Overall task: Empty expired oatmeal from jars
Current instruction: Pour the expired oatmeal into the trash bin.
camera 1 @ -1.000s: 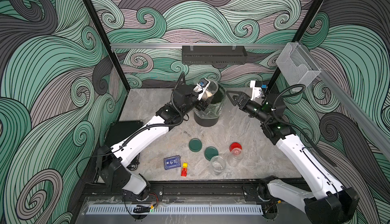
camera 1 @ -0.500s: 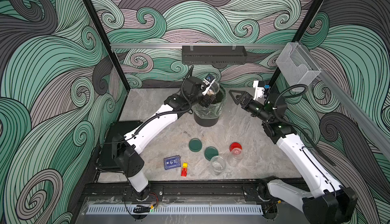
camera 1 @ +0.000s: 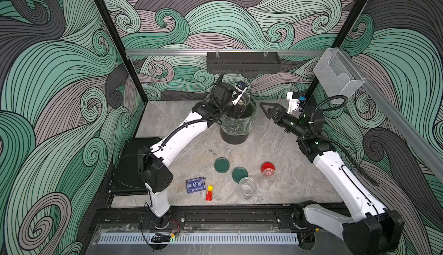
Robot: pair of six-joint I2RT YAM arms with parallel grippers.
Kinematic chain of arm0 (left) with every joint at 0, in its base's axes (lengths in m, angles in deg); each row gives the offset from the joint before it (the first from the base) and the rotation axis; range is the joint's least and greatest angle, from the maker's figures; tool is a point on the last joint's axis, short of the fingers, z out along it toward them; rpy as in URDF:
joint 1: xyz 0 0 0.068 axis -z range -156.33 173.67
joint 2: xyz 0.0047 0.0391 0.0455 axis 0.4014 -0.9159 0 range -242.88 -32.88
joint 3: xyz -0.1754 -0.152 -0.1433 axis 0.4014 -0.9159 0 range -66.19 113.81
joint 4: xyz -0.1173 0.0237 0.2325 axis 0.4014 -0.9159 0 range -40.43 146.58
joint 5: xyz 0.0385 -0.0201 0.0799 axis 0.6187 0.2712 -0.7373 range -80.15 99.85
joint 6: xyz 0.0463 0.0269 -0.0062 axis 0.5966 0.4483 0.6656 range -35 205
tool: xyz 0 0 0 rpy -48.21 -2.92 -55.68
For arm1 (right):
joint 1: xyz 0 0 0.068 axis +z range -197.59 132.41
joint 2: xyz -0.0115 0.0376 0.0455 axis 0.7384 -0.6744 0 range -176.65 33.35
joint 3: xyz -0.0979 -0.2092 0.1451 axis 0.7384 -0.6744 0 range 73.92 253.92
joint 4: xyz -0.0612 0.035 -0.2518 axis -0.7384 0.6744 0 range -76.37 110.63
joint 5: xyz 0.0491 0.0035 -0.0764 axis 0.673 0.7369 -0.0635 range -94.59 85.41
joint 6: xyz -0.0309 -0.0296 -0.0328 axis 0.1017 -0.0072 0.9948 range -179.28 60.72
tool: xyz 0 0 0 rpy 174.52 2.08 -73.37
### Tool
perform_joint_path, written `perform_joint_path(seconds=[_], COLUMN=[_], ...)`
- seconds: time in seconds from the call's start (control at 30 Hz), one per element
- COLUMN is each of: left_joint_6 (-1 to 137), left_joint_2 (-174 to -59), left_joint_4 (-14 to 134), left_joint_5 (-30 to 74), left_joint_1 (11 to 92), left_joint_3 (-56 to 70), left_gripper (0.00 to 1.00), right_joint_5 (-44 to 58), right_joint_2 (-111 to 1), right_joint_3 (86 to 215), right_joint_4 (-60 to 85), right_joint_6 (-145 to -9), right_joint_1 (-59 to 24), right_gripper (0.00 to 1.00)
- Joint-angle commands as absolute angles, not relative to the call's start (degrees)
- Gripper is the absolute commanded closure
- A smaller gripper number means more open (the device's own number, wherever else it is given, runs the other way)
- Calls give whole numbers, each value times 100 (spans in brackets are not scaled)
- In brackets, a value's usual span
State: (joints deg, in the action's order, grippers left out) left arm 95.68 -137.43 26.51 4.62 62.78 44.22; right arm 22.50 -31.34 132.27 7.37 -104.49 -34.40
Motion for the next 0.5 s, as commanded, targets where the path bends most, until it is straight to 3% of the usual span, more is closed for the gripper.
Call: perform_joint_path(seconds=[0.0, 0.47], left_joint_6=[9502, 9310], left_joint_2=[-13847, -14581], left_joint_4=[2603, 1448], left_joint_5=[299, 245], left_joint_1=[6243, 6216], left_joint_3=[5113, 6343], left_gripper=[100, 100], right_joint_5=[2318, 2364], right_joint_2=[-3156, -3225], right_joint_3=[13156, 13118], right_joint_4=[567, 510], right_joint_6=[-10450, -10523], right_joint_1=[-3486, -3530], right_gripper=[1, 1])
